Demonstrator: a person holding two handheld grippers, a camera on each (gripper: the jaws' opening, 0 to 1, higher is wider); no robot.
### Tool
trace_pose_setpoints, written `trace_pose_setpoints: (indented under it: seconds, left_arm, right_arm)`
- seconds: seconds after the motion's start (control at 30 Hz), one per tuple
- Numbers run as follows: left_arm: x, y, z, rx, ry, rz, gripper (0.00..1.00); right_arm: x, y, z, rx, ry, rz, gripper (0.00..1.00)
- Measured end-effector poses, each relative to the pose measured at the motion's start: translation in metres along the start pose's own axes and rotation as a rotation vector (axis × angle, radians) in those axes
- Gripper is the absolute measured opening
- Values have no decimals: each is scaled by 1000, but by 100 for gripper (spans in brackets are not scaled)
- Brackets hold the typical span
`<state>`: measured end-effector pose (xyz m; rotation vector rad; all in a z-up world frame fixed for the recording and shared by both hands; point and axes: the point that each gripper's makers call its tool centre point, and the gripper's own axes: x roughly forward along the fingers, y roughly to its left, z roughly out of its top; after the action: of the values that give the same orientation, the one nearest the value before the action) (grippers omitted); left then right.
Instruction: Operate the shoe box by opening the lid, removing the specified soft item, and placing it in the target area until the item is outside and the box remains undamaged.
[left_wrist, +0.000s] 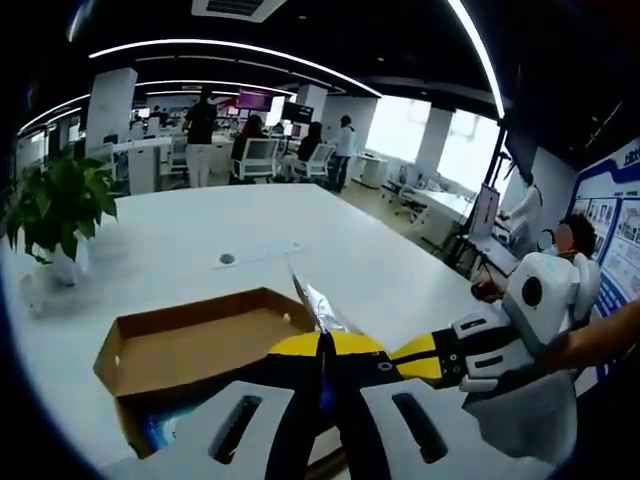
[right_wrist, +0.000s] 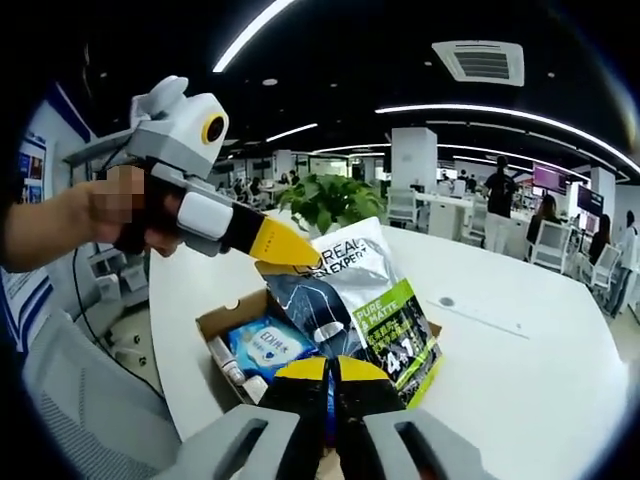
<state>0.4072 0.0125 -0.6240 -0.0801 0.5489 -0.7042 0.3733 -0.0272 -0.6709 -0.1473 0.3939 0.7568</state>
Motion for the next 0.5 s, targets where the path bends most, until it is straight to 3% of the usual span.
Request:
trace_pose_setpoints:
  seconds: [0.5]
  left_arm:
    - [29, -14, -9, 16, 20, -15, 0]
  right_arm:
    - [-13, -24, -20, -31, 38, -45, 0]
